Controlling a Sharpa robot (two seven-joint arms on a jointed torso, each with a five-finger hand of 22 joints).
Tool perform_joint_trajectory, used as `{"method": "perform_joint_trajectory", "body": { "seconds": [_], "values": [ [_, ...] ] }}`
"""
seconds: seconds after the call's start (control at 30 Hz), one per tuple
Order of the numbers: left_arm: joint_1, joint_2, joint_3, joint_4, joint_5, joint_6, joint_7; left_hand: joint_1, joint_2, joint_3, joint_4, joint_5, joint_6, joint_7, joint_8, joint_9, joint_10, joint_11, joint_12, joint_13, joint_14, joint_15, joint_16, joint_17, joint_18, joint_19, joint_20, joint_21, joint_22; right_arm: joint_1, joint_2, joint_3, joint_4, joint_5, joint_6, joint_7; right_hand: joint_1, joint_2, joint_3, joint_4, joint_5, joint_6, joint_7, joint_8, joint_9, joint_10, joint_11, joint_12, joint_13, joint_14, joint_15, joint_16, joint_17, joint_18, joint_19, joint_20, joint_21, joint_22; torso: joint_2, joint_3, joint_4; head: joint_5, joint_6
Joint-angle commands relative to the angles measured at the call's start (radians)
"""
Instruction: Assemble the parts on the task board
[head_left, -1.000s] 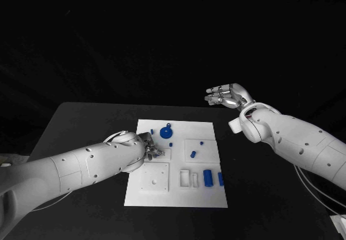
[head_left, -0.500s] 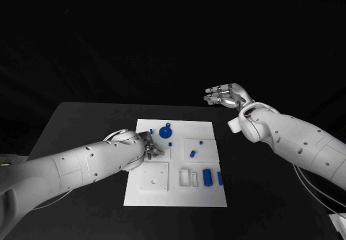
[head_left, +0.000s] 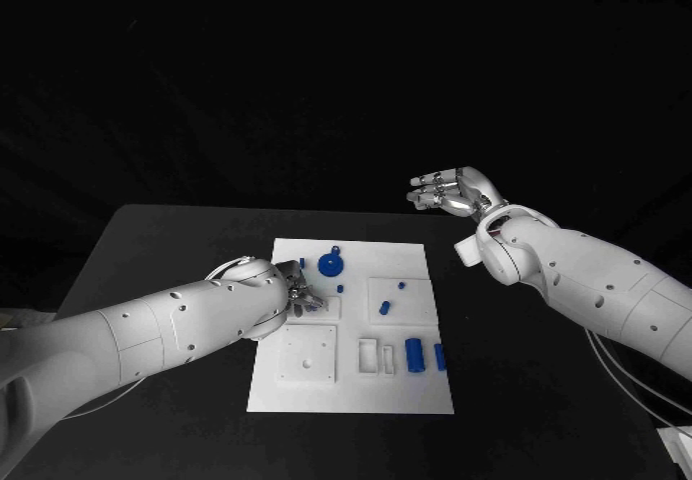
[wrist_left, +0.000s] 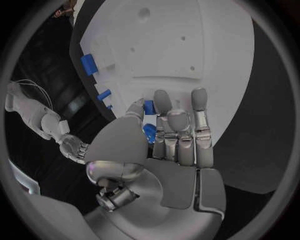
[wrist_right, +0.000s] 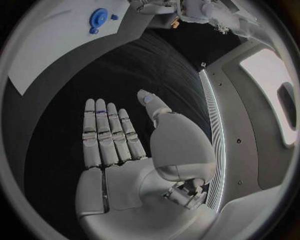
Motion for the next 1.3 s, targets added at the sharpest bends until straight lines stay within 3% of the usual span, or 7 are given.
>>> {"method": "perform_joint_trajectory", "body": {
  "seconds": [0.03, 0.2, 0.43, 0.77, 0.9, 1.0, 1.3],
  "values": [
    [0.001, 0.003, 0.002, -0.001, -0.006, -0.002, 0.006, 0.000, -0.014, 0.000, 0.010, -0.012, -0.004, 0.004, 0.003, -0.002, 0.035, 0.003, -0.005, 0.002, -0.009, -0.002, -0.001, -0.004, -0.011, -0.001, -0.004, -0.004, 0.017, -0.001, 0.001, 0.000, 0.001, 0.001, 0.014, 0.003, 0.004, 0.005, -0.006, -0.001, 0.003, -0.008, 0.002, -0.002, -0.001, -0.007, -0.001, -0.003, -0.001, -0.008, -0.003, -0.005, -0.001, 0.010, -0.007, 0.001, 0.004, -0.001, 0.000, -0.0003, 0.0002, 0.000, -0.001],
    [0.001, 0.004, 0.005, -0.001, -0.006, -0.007, 0.008, -0.005, -0.039, 0.006, 0.040, -0.077, -0.001, 0.006, 0.006, -0.001, 0.035, 0.004, -0.006, 0.005, -0.011, -0.001, -0.001, -0.011, -0.012, -0.001, -0.004, -0.006, 0.017, -0.001, 0.001, 0.000, 0.000, 0.001, 0.015, 0.003, 0.004, 0.005, -0.007, -0.001, 0.003, -0.008, 0.002, -0.002, -0.001, -0.007, -0.001, -0.003, -0.001, -0.008, -0.003, -0.005, -0.001, 0.010, -0.008, 0.001, 0.004, -0.001, 0.000, -0.0003, 0.0000, 0.000, -0.001],
    [0.001, 0.003, 0.007, -0.006, -0.006, -0.002, 0.006, 0.006, -0.053, 0.023, 0.070, -0.088, -0.003, 0.007, 0.009, 0.001, 0.035, 0.005, -0.008, 0.007, -0.013, -0.001, -0.001, -0.018, -0.012, -0.001, -0.004, -0.008, 0.017, -0.002, 0.001, 0.000, 0.000, 0.001, 0.016, 0.002, 0.004, 0.005, -0.008, -0.001, 0.004, -0.011, 0.002, -0.002, -0.001, -0.008, 0.000, -0.003, -0.001, -0.010, -0.002, -0.005, -0.001, 0.010, -0.009, 0.002, 0.004, -0.001, 0.000, 0.0003, 0.0008, -0.001, -0.002],
    [0.002, 0.000, 0.008, -0.002, 0.022, 0.017, 0.013, 0.071, 0.054, 0.112, -0.054, 0.015, -0.042, 0.023, -0.054, -0.062, 0.019, 0.012, -0.020, 0.007, -0.027, 0.003, -0.004, -0.029, -0.014, -0.010, -0.003, -0.013, 0.018, -0.003, 0.001, 0.000, -0.002, 0.001, 0.020, 0.002, 0.005, 0.006, -0.008, 0.000, 0.004, -0.010, 0.002, -0.002, -0.001, -0.008, 0.000, -0.003, 0.000, -0.010, -0.002, -0.005, -0.001, 0.011, -0.009, 0.002, 0.004, -0.001, 0.000, -0.0002, 0.0001, -0.001, -0.003],
    [0.002, -0.003, 0.009, 0.006, 0.035, 0.025, 0.018, 0.047, 0.059, 0.269, -0.112, -0.058, -0.069, 0.035, -0.057, -0.070, 0.006, 0.018, -0.017, 0.009, -0.035, 0.005, 0.001, -0.040, -0.012, -0.015, -0.002, -0.012, 0.019, -0.003, 0.001, 0.000, -0.002, 0.001, 0.020, 0.002, 0.005, 0.006, -0.008, 0.000, 0.004, -0.010, 0.002, -0.002, -0.001, -0.008, 0.000, -0.003, 0.000, -0.010, -0.002, -0.005, -0.001, 0.011, -0.009, 0.002, 0.004, -0.001, -0.001, -0.0004, -0.0002, -0.001, -0.003],
    [0.002, -0.006, 0.013, 0.012, 0.042, 0.033, 0.022, -0.010, 0.023, 0.431, -0.134, -0.076, -0.077, 0.038, -0.033, -0.054, 0.002, 0.020, -0.009, 0.010, -0.040, 0.007, 0.010, -0.052, -0.008, -0.020, 0.000, -0.005, 0.020, -0.004, 0.001, 0.000, -0.002, 0.001, 0.021, 0.002, 0.005, 0.006, -0.008, 0.000, 0.004, -0.010, 0.002, -0.002, -0.001, -0.008, 0.000, -0.003, 0.000, -0.010, -0.002, -0.005, -0.001, 0.011, -0.009, 0.002, 0.004, -0.001, -0.001, 0.0000, 0.0007, -0.001, -0.004],
    [0.006, -0.012, 0.027, 0.023, 0.061, 0.061, 0.031, -0.029, 0.033, 0.482, -0.155, -0.079, -0.095, 0.041, -0.007, -0.027, -0.007, 0.022, -0.003, 0.008, -0.049, 0.009, 0.021, -0.074, -0.006, -0.030, 0.001, 0.008, 0.020, -0.005, 0.003, 0.000, -0.004, 0.001, 0.025, 0.000, 0.005, 0.007, -0.006, -0.001, 0.005, -0.007, 0.002, -0.002, -0.001, -0.007, -0.001, -0.003, -0.001, -0.009, -0.002, -0.005, -0.001, 0.011, -0.009, 0.002, 0.004, -0.001, 0.000, 0.0001, 0.0001, -0.001, -0.004]
  ]
}}
